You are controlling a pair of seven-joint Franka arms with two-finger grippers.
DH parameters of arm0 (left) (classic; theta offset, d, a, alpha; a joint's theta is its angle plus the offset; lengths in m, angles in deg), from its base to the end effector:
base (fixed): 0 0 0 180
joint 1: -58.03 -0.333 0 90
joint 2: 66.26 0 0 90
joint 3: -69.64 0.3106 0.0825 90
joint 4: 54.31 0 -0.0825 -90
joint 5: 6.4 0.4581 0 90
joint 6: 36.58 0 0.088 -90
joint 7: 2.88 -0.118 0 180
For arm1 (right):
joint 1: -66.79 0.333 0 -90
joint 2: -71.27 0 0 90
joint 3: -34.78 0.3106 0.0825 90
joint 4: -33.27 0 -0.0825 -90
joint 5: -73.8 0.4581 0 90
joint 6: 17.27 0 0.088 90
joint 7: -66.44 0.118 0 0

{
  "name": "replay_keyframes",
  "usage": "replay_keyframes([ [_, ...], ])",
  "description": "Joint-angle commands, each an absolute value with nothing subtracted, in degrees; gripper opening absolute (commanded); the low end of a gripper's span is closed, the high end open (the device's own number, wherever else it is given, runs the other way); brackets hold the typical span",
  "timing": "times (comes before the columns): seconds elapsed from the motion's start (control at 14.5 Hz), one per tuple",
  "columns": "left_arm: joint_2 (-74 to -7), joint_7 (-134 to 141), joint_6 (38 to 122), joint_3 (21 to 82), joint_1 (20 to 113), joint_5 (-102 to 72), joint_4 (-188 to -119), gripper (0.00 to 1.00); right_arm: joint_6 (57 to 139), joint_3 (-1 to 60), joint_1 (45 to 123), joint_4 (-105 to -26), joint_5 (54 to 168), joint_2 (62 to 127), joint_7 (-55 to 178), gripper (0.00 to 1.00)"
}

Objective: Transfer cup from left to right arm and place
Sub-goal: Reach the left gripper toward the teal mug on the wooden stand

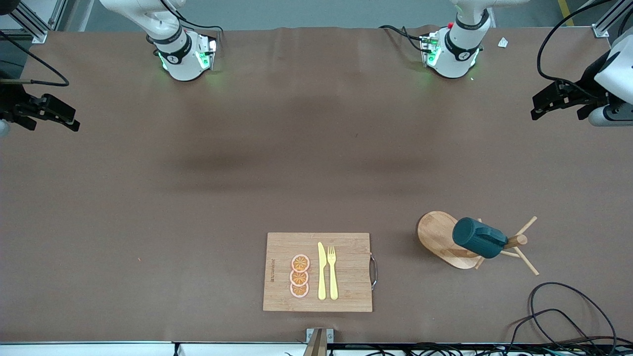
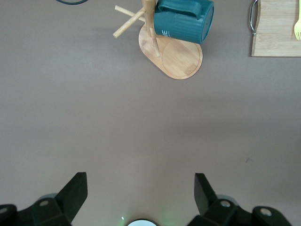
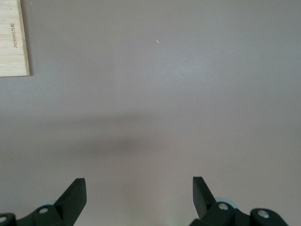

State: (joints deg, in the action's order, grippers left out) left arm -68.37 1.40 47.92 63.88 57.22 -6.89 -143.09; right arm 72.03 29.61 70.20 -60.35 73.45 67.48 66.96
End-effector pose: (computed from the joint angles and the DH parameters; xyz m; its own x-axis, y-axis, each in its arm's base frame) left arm 0.6046 -0.0545 0.6340 0.9992 -0.0122 -0.0383 -0.0122 -0.9999 0.0020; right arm 0.6063 -0.0209 0.6133 0.9992 -0.0396 -0.0095 -0.0396 -0.9992 0.0002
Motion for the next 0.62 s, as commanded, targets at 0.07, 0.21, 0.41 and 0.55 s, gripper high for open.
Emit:
replay_keyframes([
  [0.07,-67.93,1.33,47.53,63.75,56.97,-7.01,-141.94,1.00,71.68,29.50,70.30,-60.60,72.74,66.70,67.06,1.00],
  [0.21,-67.58,1.34,47.53,63.75,56.97,-7.10,-141.68,1.00,71.59,29.50,70.48,-60.60,72.74,66.61,67.15,1.00],
  [0.41,-65.83,1.07,47.53,63.75,56.89,-7.10,-140.01,1.00,71.76,29.51,70.57,-60.60,72.74,66.70,67.23,1.00],
  [0.55,-65.30,2.56,47.53,63.75,57.06,-7.45,-139.92,1.00,71.76,29.50,70.48,-60.60,72.74,66.70,67.15,1.00],
])
